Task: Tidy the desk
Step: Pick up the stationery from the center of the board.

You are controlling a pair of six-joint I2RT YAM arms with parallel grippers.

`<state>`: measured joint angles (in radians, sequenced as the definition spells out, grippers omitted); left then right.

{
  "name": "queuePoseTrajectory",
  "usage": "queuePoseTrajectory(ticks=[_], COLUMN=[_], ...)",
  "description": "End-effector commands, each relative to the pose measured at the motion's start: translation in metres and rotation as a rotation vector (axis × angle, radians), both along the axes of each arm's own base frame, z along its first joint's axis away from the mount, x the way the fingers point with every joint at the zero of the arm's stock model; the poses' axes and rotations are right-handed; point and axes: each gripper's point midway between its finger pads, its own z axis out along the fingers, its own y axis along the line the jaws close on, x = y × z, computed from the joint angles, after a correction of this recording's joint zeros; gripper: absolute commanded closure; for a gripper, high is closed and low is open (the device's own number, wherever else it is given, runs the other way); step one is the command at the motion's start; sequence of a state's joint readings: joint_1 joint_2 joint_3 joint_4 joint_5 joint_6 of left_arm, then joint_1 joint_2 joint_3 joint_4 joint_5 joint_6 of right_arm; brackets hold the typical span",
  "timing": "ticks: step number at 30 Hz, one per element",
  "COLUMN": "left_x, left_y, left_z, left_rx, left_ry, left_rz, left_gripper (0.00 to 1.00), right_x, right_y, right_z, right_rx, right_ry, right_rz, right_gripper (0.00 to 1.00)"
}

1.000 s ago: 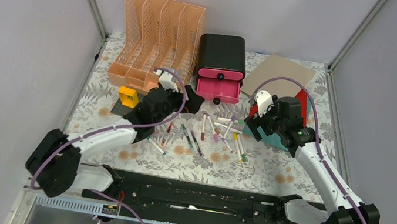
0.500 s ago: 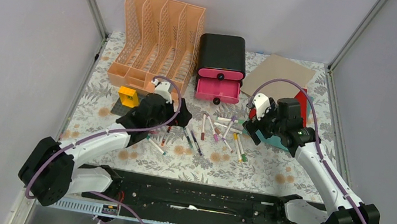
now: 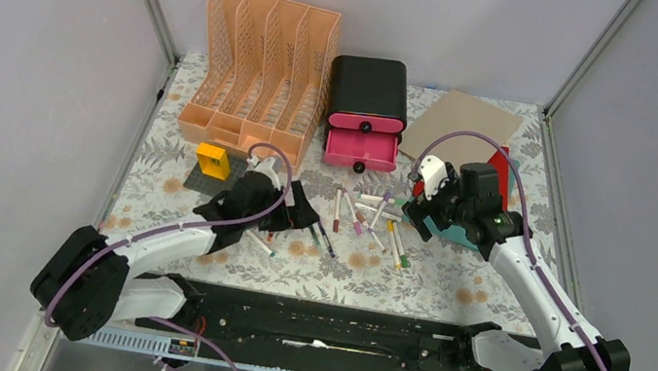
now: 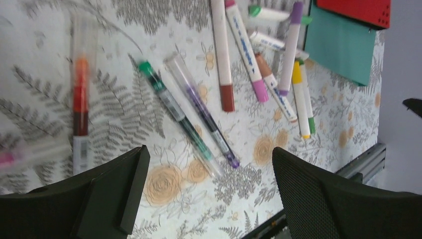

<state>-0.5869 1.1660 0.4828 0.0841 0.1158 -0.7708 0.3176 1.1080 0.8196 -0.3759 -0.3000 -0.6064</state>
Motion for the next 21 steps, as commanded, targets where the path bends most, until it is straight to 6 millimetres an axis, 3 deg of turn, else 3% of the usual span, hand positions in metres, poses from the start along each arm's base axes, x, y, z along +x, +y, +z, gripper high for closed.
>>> queuePoseTrajectory(ticks=[1, 7, 9, 12, 14, 21], left_x=[-0.008, -0.019, -0.022, -0.022, -0.020, -0.013], left_y=[-0.019, -0.038, -0.041, -0.036, -0.032, -0.035], left_z=[0.007, -0.010, -0.017, -0.029, -0.032, -0.035], left_rx=[-0.071, 0.015, 0.050, 0.113, 0.145, 0.193], left_ry=[0.031, 0.092, 0.105, 0.133, 0.137, 0.122], left_rz=[0.025, 0.082, 0.108, 0.178, 0.213, 0.218], left_gripper=[0.02, 0.07, 0.16, 0.21, 0.32, 0.38], right_x=[-0.002, -0.003, -0.002, -0.002, -0.003, -0.003], right_y=[0.001, 0.002, 0.001, 0.002, 0.002, 0.002], right_z=[0.006, 0.007, 0.007, 0.008, 0.007, 0.006], right_rx=[0.011, 0.015, 0.014, 0.015, 0.015, 0.011], right_ry=[-0.021, -0.022, -0.024, -0.025, -0.022, -0.012], right_rz=[0.017, 0.022, 0.020, 0.022, 0.024, 0.025], right_gripper=[0.00, 0.00, 0.00, 0.00, 0.00, 0.00])
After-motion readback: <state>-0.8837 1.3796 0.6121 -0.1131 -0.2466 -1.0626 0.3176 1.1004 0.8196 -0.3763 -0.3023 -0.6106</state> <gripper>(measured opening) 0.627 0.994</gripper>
